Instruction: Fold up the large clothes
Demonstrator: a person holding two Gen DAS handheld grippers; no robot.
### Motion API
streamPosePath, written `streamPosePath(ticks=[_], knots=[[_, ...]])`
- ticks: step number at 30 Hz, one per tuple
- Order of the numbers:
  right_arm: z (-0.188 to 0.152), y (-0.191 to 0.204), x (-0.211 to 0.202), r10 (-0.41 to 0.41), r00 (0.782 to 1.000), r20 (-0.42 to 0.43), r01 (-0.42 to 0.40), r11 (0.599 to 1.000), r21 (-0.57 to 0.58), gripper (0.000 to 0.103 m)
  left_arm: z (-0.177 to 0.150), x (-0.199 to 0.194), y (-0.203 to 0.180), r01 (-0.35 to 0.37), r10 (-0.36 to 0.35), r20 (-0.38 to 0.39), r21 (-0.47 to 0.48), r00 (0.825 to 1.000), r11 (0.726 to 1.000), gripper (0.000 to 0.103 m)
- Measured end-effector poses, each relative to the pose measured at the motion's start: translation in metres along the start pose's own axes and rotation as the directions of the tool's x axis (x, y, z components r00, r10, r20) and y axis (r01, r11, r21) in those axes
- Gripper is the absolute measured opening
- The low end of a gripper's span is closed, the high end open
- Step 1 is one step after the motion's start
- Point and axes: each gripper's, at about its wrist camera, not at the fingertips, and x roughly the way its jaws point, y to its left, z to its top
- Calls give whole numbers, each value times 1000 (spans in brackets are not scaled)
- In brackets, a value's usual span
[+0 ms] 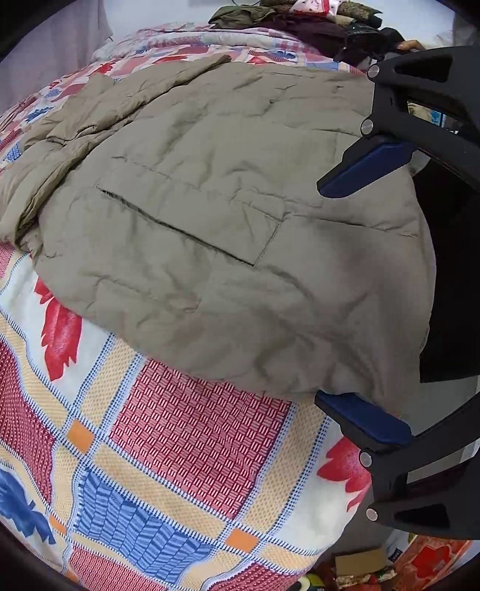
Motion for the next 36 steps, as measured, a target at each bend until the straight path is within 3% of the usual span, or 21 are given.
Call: streamPosePath(ticks=[6, 10, 14, 15, 16, 17, 18, 19, 20, 22, 24, 30, 36], knots=[[-29, 0, 25, 178, 976, -123, -173, 984, 53, 103, -14, -5, -6, 88, -89, -12, -20, 996, 996, 103], [-53, 8, 42, 289, 932, -218, -277, 957, 84, 103, -18, -5, -15, 127, -127, -26, -14, 992, 992, 103], [-72, 22, 57, 342, 902, -263, -326, 940, 102, 103, -14, 10, -21, 98, -97, -56, -1, 994, 995, 102], [-75, 25, 60, 352, 897, -267, -335, 936, 110, 103, -13, 11, -19, 92, -92, -62, 0, 994, 996, 98], [-77, 28, 63, 358, 894, -269, -339, 934, 116, 102, -12, 12, -21, 80, -80, -72, 5, 994, 997, 77], [-79, 32, 66, 355, 895, -270, -335, 935, 118, 98, -9, 14, -19, 62, -61, -82, 9, 995, 998, 54], [-80, 35, 68, 346, 897, -274, -325, 938, 119, 93, -8, 16, -20, 46, -44, -90, 13, 995, 999, 42], [-80, 36, 68, 334, 900, -279, -313, 942, 120, 71, -7, 15, -17, 53, -51, -94, 13, 994, 999, 29], [-79, 38, 69, 305, 908, -288, -282, 952, 121, 42, -6, 12, -15, 72, -71, -91, 8, 993, 997, 22], [-78, 37, 72, 260, 917, -304, -232, 965, 126, 19, -4, 3, -14, 104, -103, -79, 3, 992, 995, 19], [-76, 40, 66, 264, 920, -289, -248, 964, 95, 13, -3, -9, -16, 130, -130, -63, 11, 990, 991, 16], [-69, 63, 47, 253, 927, -276, -270, 963, -22, 11, 11, -49, -32, 217, -218, 3, 49, 976, 975, 16], [-49, 100, 18, 284, 934, -217, -315, 941, -123, 10, 47, -95, -52, 305, -313, 111, 84, 943, 949, 16]])
